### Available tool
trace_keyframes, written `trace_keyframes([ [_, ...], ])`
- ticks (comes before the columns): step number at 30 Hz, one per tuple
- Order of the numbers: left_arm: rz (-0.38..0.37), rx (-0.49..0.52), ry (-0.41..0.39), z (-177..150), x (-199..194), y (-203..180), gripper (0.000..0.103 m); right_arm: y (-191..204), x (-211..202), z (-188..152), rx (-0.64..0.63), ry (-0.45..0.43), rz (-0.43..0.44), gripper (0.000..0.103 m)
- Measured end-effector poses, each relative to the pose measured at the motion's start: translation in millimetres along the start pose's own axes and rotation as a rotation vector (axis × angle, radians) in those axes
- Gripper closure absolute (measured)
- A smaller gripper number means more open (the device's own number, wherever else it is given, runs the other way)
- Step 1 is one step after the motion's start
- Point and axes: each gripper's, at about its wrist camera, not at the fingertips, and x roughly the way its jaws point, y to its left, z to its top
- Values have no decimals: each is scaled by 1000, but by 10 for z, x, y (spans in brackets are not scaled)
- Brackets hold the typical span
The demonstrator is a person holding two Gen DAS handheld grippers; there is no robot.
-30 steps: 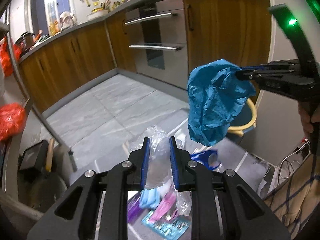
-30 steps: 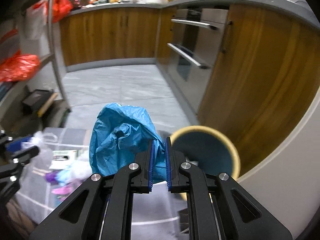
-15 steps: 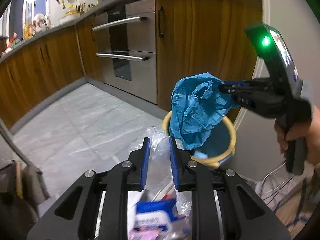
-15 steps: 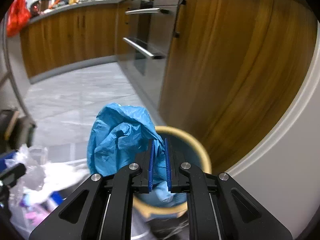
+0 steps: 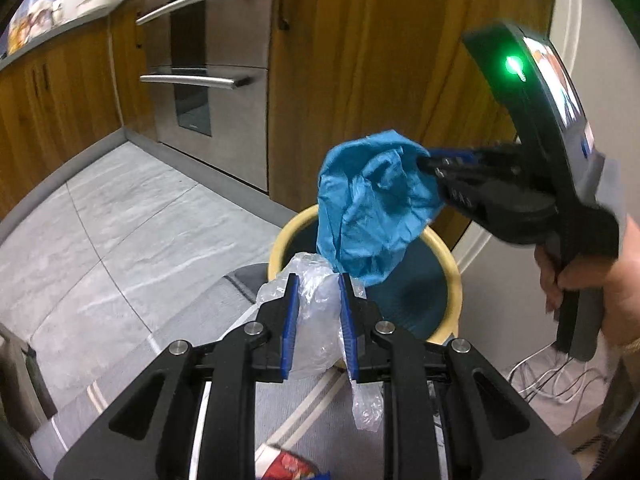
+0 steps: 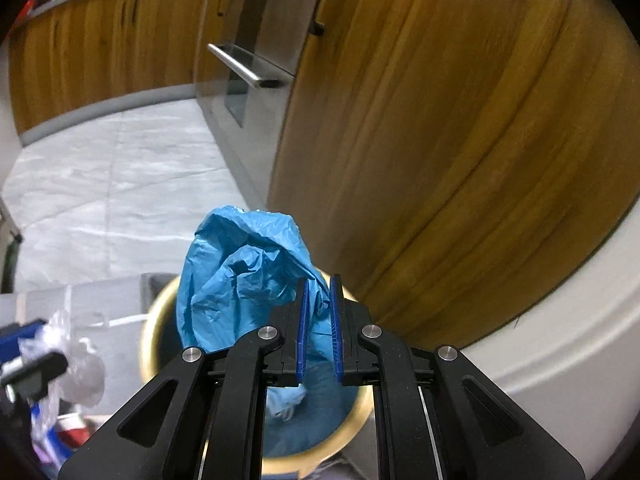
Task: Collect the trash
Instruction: 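Carry the blue glove and clear bag in both tools over the bin, then open both tools to drop the glove and clear bag into the bin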
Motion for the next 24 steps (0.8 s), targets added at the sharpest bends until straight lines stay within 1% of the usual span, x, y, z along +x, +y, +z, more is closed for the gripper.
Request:
trace_keyframes([
  [4, 3, 34, 17, -23, 224, -133, 84, -52, 239, -9, 5, 43, -6, 92],
  [9, 33, 75, 50, -67, 575, -237, 83, -153, 474, -43, 40, 98, 5, 92],
  [14, 55, 77, 81, -105, 799, -250, 83, -172, 553, -81, 47, 127, 11, 91],
  [18, 60, 97, 90, -94, 898, -281, 72, -134, 560, -67, 40, 131, 13, 90],
  [20, 59, 104, 91, -83, 909, -290, 69, -136, 564, -63, 45, 133, 10, 87],
  [21, 62, 105, 93, -80, 910, -289, 64, -138, 562, -64, 46, 133, 8, 85],
  [22, 67, 105, 92, -83, 902, -289, 60, -140, 559, -63, 47, 132, 9, 84],
  [23, 72, 105, 90, -87, 897, -296, 52, -150, 542, -81, 49, 132, 11, 83],
  [24, 80, 105, 85, -88, 877, -293, 50, -152, 548, -79, 51, 131, 12, 82],
])
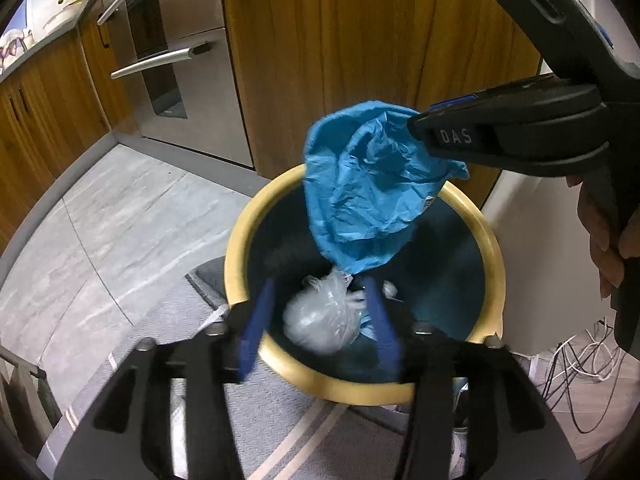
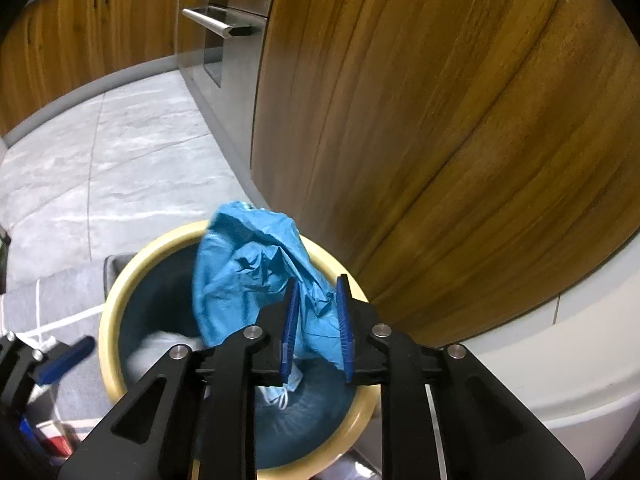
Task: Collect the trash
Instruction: 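Open both tools to drop the glove and clear bag into the bin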
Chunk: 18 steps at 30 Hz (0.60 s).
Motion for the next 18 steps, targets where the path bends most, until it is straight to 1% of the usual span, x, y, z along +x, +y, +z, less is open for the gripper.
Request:
trace_keyframes([
  [2, 5, -6, -3, -5, -33, 23, 50, -3, -8, -1, 1, -5, 3, 81],
  [4, 10, -19, -3, -17, -70, 48, 48, 14, -34, -5, -3, -13, 7, 73],
  [5, 13, -25, -3, -28, -93, 67, 45, 30, -52, -16, -6, -19, 6, 63],
  [6, 18, -28, -3, -39, -110, 71, 42, 41, -66, -13, -10, -25, 7, 56],
  [7, 26, -29, -3, -52, -135, 84, 41, 51, -81, -8, -14, -33, 9, 54],
  [9, 38, -34, -6, -73, -192, 116, 35, 67, -117, 6, -20, -44, 19, 42],
  [10, 46, -38, -8, -80, -228, 136, 33, 75, -148, 13, -20, -54, 23, 39],
  [12, 59, -48, -25, -94, -318, 186, 25, 96, -204, 31, -24, -69, 36, 31],
  [13, 68, -58, -34, -99, -380, 218, 23, 113, -237, 43, -29, -77, 44, 29],
  [15, 84, -75, -47, -103, -499, 273, 16, 153, -321, 55, -44, -100, 56, 19],
  [16, 93, -80, -54, -107, -554, 294, 15, 170, -367, 52, -50, -113, 63, 19],
  [18, 117, -84, -62, -114, -667, 337, 10, 192, -456, 49, -48, -127, 86, 18],
])
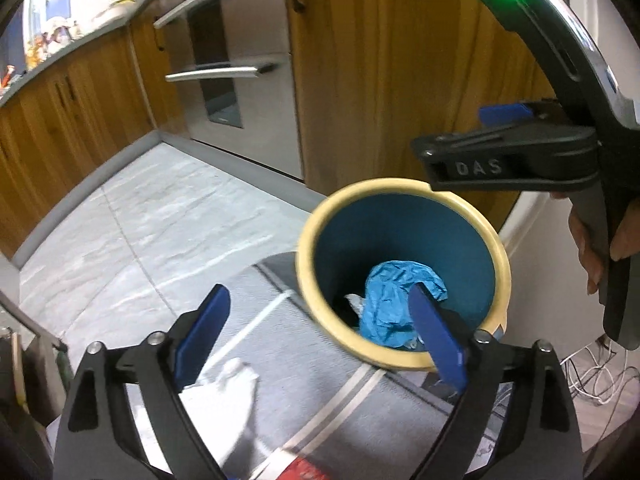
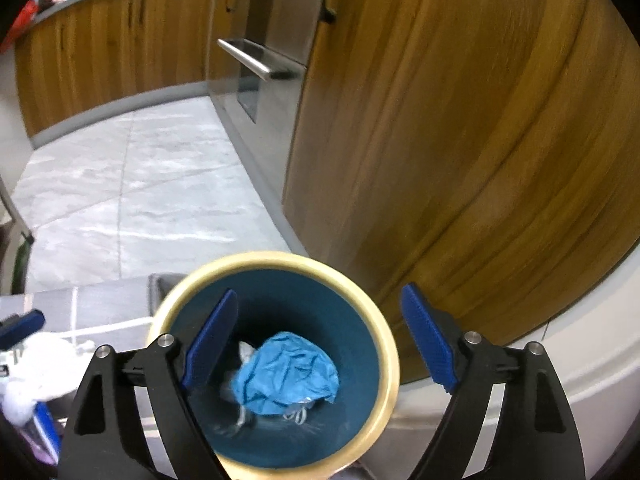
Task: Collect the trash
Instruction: 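Open both tools to drop the glove and clear bag into the bin, then move both open tools back over the remaining trash on the mat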
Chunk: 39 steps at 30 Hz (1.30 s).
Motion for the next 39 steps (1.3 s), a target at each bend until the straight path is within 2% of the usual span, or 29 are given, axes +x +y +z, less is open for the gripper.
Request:
trace_keyframes([
  [1, 15, 1, -4, 2, -69, 34, 8, -2, -40, 9, 7, -5, 11, 17],
  [3, 32, 1, -13, 6, -178, 88, 7, -2, -132, 16, 31, -20, 21, 7],
  [12, 114, -43, -44, -84, -766, 365, 6, 47, -691, -48, 167, -96, 91, 5],
  [17, 123, -72, -67, -228, -1141, 577, 6, 108, -853, -167, 190, -90, 104, 5],
  [22, 132, -93, -85, -418, -1487, 807, 6, 130, -1075, -267, 237, -100, 152, 5],
  [29, 198, -126, -93, -742, -1725, 1088, 6, 284, -1265, -393, 206, -111, 145, 5],
  [39, 209, -166, -96, -1036, -1806, 1362, 6, 669, -1299, -476, 113, -79, 183, 5],
])
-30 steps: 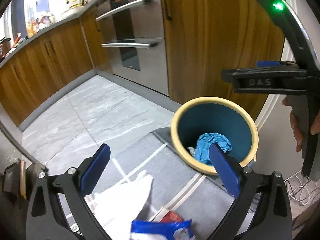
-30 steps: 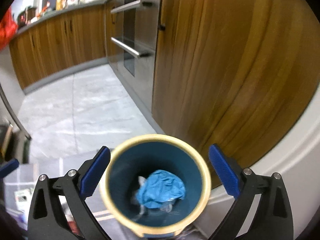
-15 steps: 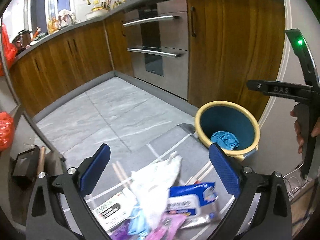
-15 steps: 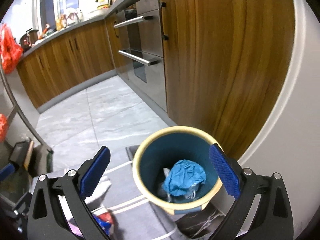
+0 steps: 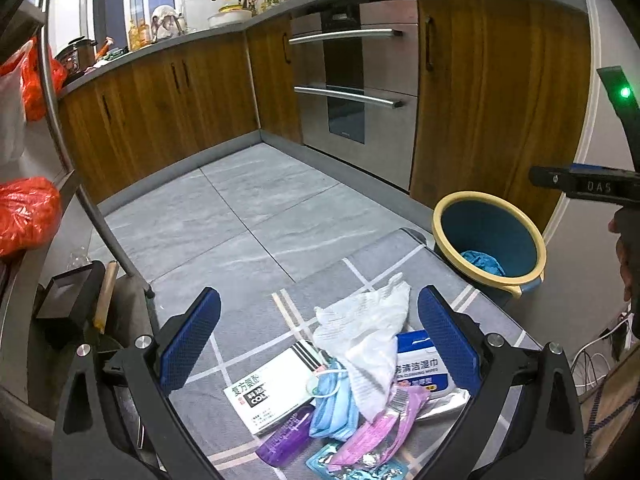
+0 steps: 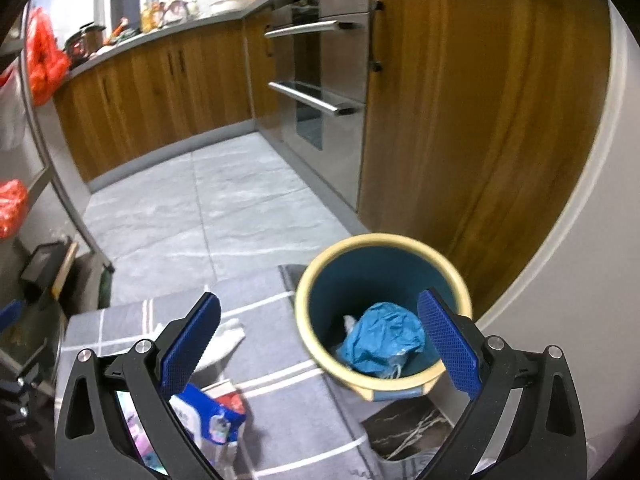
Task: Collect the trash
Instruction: 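Move both open tools back over the remaining trash on the mat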
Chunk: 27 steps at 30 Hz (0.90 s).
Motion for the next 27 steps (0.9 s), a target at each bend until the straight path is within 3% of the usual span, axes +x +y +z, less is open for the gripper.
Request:
trace_keyframes([
  [11, -2, -81, 16, -41, -32, 343, 6, 377, 178, -59, -49, 74, 123, 5],
  [15, 40, -32, 68, -144, 80, 376, 6, 516, 344, -167, -68, 155, 167, 5],
  [21, 32, -49, 157, -255, 228, 395, 6, 669, 559, -318, -65, 256, 192, 5],
  [27, 56, -59, 168, -306, 234, 466, 6, 860, 872, -331, -102, 322, 189, 6],
])
